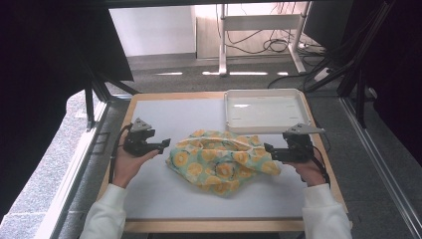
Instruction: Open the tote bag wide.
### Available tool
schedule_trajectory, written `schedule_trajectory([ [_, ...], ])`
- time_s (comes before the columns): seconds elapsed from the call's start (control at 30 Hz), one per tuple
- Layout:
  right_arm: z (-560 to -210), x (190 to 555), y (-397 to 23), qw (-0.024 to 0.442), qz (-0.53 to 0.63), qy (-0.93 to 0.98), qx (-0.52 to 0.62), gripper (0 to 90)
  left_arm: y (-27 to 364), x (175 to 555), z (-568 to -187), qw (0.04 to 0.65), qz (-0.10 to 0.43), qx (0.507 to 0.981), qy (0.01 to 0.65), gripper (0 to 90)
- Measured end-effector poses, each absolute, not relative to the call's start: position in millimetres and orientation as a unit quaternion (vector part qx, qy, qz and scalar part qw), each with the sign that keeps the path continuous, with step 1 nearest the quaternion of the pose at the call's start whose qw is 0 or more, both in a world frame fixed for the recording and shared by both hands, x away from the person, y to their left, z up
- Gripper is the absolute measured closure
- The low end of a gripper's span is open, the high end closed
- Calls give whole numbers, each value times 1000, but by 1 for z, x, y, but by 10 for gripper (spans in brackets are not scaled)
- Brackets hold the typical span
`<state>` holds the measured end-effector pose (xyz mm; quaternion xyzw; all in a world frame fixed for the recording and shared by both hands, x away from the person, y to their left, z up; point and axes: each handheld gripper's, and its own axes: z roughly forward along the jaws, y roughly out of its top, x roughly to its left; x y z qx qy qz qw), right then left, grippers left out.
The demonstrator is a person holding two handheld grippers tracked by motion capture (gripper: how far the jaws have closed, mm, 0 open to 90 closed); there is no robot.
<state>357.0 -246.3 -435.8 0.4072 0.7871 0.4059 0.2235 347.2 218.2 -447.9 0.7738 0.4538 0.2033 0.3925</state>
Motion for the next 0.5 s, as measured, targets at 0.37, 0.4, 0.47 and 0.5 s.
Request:
schedule_trajectory([
  [0.37, -433, 355, -242, 226, 411, 784, 407, 181, 213, 354, -445, 398, 192, 776, 450, 289],
  [0.4, -433, 356, -242, 226, 411, 784, 407, 181, 211, 354, -445, 396, 192, 777, 450, 288],
  [0.47, -433, 356, -242, 226, 411, 784, 407, 180, 208, 357, -444, 398, 190, 778, 447, 288],
  [0.5, -433, 356, -242, 226, 410, 784, 408, 180, 205, 358, -443, 397, 188, 782, 443, 287],
])
